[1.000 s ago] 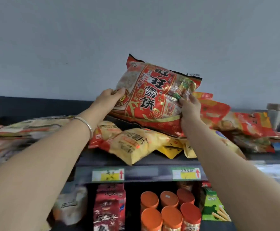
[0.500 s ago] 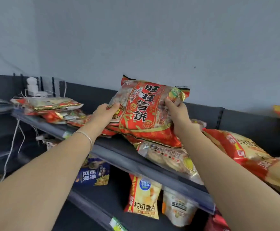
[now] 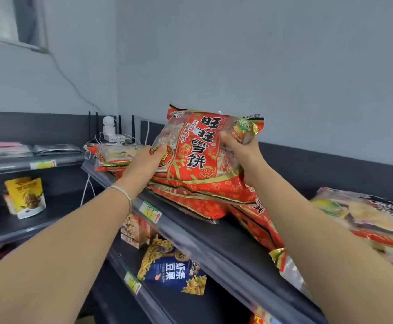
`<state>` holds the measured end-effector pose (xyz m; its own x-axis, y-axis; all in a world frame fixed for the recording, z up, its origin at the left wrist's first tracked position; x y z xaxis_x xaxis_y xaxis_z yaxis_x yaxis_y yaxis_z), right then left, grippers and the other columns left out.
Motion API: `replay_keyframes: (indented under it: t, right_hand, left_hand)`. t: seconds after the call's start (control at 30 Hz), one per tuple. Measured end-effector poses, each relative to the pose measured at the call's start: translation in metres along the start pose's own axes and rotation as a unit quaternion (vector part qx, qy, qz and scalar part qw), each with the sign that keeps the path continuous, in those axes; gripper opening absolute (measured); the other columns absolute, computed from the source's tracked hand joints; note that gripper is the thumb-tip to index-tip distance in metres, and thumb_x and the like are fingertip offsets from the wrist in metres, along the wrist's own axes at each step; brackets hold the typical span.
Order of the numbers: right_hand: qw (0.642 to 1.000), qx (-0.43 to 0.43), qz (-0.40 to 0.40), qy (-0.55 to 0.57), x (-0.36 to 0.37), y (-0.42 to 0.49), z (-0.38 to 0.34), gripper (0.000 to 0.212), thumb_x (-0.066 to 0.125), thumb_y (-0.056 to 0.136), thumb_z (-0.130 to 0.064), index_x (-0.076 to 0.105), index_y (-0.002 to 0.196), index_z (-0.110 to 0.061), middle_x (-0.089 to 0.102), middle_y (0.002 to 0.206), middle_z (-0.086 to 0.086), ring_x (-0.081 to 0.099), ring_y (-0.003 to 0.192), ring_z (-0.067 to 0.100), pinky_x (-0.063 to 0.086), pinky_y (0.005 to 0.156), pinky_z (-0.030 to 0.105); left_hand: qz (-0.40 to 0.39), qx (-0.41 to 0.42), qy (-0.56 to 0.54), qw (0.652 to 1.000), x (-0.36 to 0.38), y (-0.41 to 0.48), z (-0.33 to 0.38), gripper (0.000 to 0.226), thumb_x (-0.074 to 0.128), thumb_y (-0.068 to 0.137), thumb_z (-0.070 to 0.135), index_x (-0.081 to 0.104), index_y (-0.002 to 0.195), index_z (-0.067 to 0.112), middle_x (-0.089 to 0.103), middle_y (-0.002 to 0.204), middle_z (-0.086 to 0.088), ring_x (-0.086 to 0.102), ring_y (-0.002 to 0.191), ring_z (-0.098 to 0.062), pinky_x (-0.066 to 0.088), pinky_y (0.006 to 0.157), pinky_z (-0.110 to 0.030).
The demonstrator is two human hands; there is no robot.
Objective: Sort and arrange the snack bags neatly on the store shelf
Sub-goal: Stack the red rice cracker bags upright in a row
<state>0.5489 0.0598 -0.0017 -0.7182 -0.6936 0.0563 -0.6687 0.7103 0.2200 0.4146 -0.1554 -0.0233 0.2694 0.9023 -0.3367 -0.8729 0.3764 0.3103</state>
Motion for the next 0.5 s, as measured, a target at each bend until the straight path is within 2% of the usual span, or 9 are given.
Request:
replay_keyframes:
  t: [0.13,0.2,0.3,0.4,0.5]
  right_hand:
    - [0.999,0.019,-0.024,0.01,0.039,0.021,0.014,0.13,0.092,0.02,-0.06,0.036,0.135,-0.033,0.067,0.117,0.002,0.07,0.097,0.032,0.054,0.083,0.06]
    - [1.0,0.017,-0.014,0.022,0.053,0.032,0.018,0.116,0.092,0.029,-0.048,0.04,0.13,-0.029,0.068,0.114,0.004,0.072,0.09,0.032,0.057,0.078,0.058]
    - [0.999,0.016,0.005,0.046,0.074,0.047,0.023,0.094,0.089,0.046,-0.031,0.045,0.128,-0.023,0.069,0.111,0.008,0.073,0.084,0.031,0.058,0.074,0.056]
    - [0.997,0.006,0.042,0.06,0.094,0.059,0.025,0.076,0.086,0.063,-0.021,0.046,0.127,-0.022,0.068,0.111,0.008,0.072,0.086,0.031,0.058,0.075,0.056]
    - [0.994,-0.005,0.09,0.061,0.117,0.073,0.025,0.069,0.084,0.069,-0.019,0.046,0.126,-0.022,0.068,0.111,0.007,0.071,0.088,0.031,0.058,0.078,0.055]
  left_hand:
    - [0.024,-0.004,0.014,1.0,-0.023,0.03,-0.013,0.069,0.042,0.085,0.067,0.047,0.131,0.015,0.06,0.118,0.0,0.057,0.108,-0.023,0.043,0.098,-0.041]
    - [0.038,-0.001,0.026,0.999,-0.031,0.049,-0.02,0.063,0.041,0.091,0.06,0.046,0.134,0.014,0.058,0.119,0.0,0.055,0.111,-0.024,0.042,0.097,-0.039]
    - [0.04,0.014,0.034,0.999,-0.044,0.075,-0.027,0.068,0.038,0.089,0.063,0.045,0.137,0.016,0.055,0.133,-0.004,0.052,0.12,-0.027,0.04,0.103,-0.046]
    - [0.018,0.024,0.002,1.0,-0.051,0.102,-0.034,0.061,0.035,0.093,0.06,0.051,0.129,0.013,0.06,0.125,-0.005,0.056,0.113,-0.025,0.041,0.101,-0.043]
    - [0.001,0.039,0.005,0.999,-0.064,0.129,-0.039,0.055,0.029,0.098,0.054,0.052,0.124,0.013,0.06,0.122,-0.007,0.056,0.112,-0.026,0.04,0.101,-0.04]
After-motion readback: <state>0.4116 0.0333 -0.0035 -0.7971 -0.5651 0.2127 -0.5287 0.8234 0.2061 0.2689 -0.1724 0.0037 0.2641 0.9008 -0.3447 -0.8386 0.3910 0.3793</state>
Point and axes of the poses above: each hand's wrist, its own y-axis towards the middle knuckle, its own x-axis out of the palm, z = x × y, the point moved 5 cm from there along y, towards the middle knuckle
